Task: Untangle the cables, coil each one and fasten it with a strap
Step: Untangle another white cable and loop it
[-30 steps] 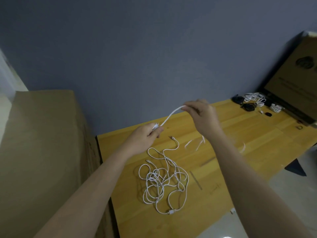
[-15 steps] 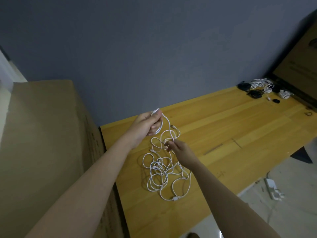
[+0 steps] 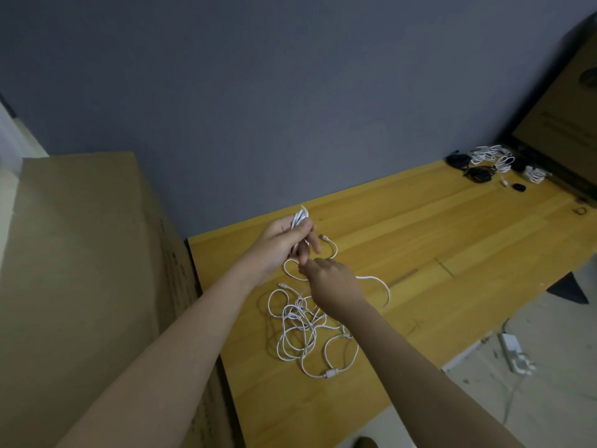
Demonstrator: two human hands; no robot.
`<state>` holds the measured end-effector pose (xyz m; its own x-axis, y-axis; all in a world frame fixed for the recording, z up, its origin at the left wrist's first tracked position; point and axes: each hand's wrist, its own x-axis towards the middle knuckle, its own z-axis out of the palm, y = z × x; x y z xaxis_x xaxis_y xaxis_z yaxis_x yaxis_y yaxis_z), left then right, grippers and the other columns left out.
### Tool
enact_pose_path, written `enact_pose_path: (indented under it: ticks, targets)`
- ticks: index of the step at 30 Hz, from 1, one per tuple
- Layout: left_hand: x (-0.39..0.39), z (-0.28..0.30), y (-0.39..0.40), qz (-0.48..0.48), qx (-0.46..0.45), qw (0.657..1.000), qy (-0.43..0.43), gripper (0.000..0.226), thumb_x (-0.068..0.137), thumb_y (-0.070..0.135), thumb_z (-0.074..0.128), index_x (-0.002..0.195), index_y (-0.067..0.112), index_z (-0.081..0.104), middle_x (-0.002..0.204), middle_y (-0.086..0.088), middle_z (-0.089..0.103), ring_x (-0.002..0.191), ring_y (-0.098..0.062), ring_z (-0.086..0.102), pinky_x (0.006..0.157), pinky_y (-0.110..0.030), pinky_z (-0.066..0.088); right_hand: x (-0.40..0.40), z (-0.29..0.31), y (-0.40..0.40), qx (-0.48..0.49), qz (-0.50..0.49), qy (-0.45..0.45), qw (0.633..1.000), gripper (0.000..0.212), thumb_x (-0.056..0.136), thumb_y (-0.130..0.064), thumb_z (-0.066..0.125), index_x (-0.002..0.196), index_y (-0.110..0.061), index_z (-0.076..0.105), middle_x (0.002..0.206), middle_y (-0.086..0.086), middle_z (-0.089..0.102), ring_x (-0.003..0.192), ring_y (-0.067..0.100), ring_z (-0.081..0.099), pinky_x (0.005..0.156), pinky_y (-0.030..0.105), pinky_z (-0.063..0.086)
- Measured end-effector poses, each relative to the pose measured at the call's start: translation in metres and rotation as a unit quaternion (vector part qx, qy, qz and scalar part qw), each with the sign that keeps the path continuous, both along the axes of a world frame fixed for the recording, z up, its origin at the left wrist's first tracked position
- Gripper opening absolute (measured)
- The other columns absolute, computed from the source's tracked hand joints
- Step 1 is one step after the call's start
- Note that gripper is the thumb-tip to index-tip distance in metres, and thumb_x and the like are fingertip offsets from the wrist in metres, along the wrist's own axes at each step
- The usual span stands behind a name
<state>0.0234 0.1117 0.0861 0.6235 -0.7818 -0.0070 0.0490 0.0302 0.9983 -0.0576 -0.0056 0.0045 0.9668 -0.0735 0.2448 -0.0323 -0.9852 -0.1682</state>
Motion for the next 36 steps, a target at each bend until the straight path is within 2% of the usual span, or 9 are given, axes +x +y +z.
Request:
enact_pose_path:
  ticks: [3,8,10,12,16,22,27,32,36]
  targets:
    - [-0.003,-0.001,-0.003,0.047,-0.003,0.998,-0.038,0.024,0.104,0.015,0.034,0.085,0.009,0.048,0.074,0.004,0.07,0.059,-0.006,0.063,0.062,-0.017,0.049,-0.002,-0.003,0.003,-0.086,0.043,-0.029,0.995,0.031,0.087,-0.031,0.042,0.071,-0.018,0.065,0.061,-0.001,0.058,0.057,0.023,0.059,0.051,0.026,0.044]
    - [0.004,-0.019,-0.003,0.042,0.105,0.979,-0.167,0.031,0.104,0.02,0.033,0.111,-0.009,0.04,0.11,-0.001,0.064,0.086,0.004,0.067,0.081,-0.017,0.052,-0.018,0.006,0.004,-0.09,0.124,-0.119,0.981,0.03,0.092,-0.033,0.048,0.084,-0.013,0.069,0.073,0.002,0.059,0.069,0.024,0.057,0.062,0.032,0.046]
    - [0.004,-0.02,0.004,0.017,0.196,0.952,-0.235,0.035,0.103,0.029,0.032,0.116,-0.002,0.042,0.11,0.01,0.064,0.083,0.011,0.063,0.081,-0.017,0.049,-0.025,0.013,-0.001,-0.065,0.141,-0.155,0.976,0.021,0.093,-0.025,0.053,0.092,-0.01,0.068,0.077,0.003,0.058,0.072,0.025,0.052,0.063,0.035,0.043]
    - [0.004,-0.017,0.007,-0.003,0.265,0.923,-0.28,0.035,0.103,0.036,0.03,0.113,0.005,0.043,0.109,0.006,0.065,0.082,-0.001,0.062,0.077,-0.026,0.047,-0.029,0.019,-0.009,-0.027,0.128,-0.184,0.974,0.012,0.089,-0.012,0.059,0.097,-0.009,0.068,0.078,0.004,0.058,0.073,0.024,0.049,0.063,0.034,0.039]
    - [-0.001,-0.009,0.004,-0.033,0.33,0.893,-0.303,0.037,0.096,0.053,0.037,0.082,0.019,0.035,0.077,0.001,0.047,0.067,-0.012,0.046,0.06,-0.034,0.035,-0.029,0.023,-0.034,0.05,0.022,-0.197,0.979,0.018,0.085,-0.012,0.058,0.098,-0.009,0.07,0.083,0.004,0.061,0.08,0.02,0.048,0.068,0.034,0.043]
    - [0.006,-0.013,0.004,-0.078,0.299,0.903,-0.3,0.049,0.079,0.06,0.065,0.071,0.015,0.046,0.07,0.002,0.046,0.06,-0.012,0.041,0.058,-0.031,0.03,-0.033,0.027,-0.059,0.169,-0.124,-0.114,0.971,0.024,0.073,-0.024,0.081,0.091,-0.013,0.069,0.084,-0.007,0.052,0.069,0.004,0.046,0.06,0.025,0.034]
    - [0.012,-0.005,0.013,-0.123,0.275,0.921,-0.248,0.04,0.063,0.057,0.078,0.078,0.021,0.066,0.074,0.006,0.055,0.065,-0.008,0.048,0.063,-0.029,0.036,-0.041,0.017,-0.072,0.19,-0.142,-0.066,0.969,0.006,0.083,-0.011,0.072,0.087,-0.007,0.069,0.077,-0.003,0.05,0.065,0.021,0.054,0.062,0.035,0.045]
    - [0.016,-0.016,0.014,-0.083,0.26,0.924,-0.27,0.043,0.07,0.053,0.077,0.076,0.013,0.063,0.069,0.009,0.053,0.064,-0.009,0.048,0.063,-0.033,0.038,-0.043,0.011,-0.06,0.221,-0.114,-0.063,0.967,0.01,0.085,-0.005,0.066,0.093,-0.009,0.071,0.085,-0.003,0.056,0.067,0.013,0.058,0.068,0.031,0.051]
    - [0.014,-0.021,0.007,-0.012,0.242,0.928,-0.284,0.059,0.07,0.068,0.067,0.068,0.015,0.043,0.067,0.003,0.041,0.06,-0.013,0.038,0.059,-0.037,0.032,-0.042,0.024,-0.019,0.444,-0.055,0.018,0.894,0.029,0.084,-0.015,0.056,0.112,-0.023,0.062,0.102,-0.013,0.063,0.092,-0.005,0.059,0.08,0.01,0.045]
